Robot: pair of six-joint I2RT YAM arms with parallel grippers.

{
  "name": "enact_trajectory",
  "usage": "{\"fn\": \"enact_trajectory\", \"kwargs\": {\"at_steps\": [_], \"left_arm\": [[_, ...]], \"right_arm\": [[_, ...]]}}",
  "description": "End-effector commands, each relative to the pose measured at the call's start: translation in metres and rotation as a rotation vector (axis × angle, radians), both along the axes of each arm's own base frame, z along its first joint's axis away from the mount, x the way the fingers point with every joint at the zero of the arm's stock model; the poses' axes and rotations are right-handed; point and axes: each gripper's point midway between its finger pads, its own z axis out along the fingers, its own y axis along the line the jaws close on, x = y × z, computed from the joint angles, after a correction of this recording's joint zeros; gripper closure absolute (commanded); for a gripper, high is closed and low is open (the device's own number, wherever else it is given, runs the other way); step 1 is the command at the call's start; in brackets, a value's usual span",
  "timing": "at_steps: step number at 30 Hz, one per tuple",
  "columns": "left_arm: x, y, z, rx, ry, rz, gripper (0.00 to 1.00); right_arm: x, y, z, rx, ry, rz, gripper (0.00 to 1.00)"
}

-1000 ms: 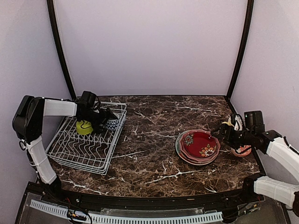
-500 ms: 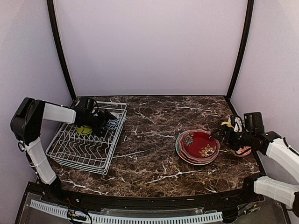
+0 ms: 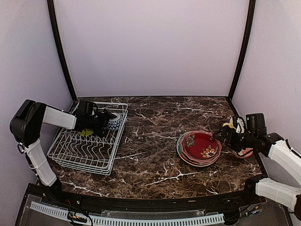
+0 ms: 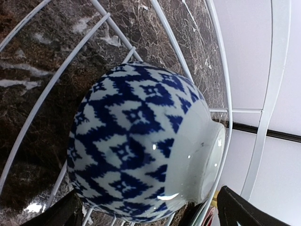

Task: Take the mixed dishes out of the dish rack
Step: Grab the bowl from the dish rack.

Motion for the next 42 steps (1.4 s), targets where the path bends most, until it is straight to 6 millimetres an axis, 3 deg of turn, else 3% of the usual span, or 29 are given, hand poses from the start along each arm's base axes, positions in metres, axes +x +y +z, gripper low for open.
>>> {"fn": "enact_trajectory", "kwargs": {"at_steps": [1,12,22,28,33,38,42], "left_arm": [[0.006,0.008,0.003,-0.002,-0.023,0.079,0.01],[0.011,0.008,-0.008,-0.011,0.015,0.106,0.07],[0.012,0.007,-0.003,-0.014,0.002,0.101,0.31],[0.011,0.008,0.026,-0.016,-0.070,0.084,0.44],[0.008,0.010,0.060,-0.001,-0.157,0.070,0.48],[0.003,0.013,0.078,-0.024,-0.197,0.060,0.53],[-0.006,0.014,0.109,-0.047,-0.286,0.032,0.55]], "right_arm": [[0.001,-0.002,-0.002,-0.005,-0.004,-0.010,0.01],[-0.001,-0.004,-0.001,-0.013,-0.005,-0.019,0.01],[0.000,-0.004,0.002,-0.008,-0.011,-0.018,0.01],[0.001,-0.005,0.006,-0.016,-0.022,-0.023,0.01],[0.004,-0.006,0.013,-0.025,-0.037,-0.019,0.01],[0.006,-0.004,0.019,-0.026,-0.052,-0.006,0.01],[0.009,-0.002,0.032,-0.023,-0.094,0.010,0.01]]}}
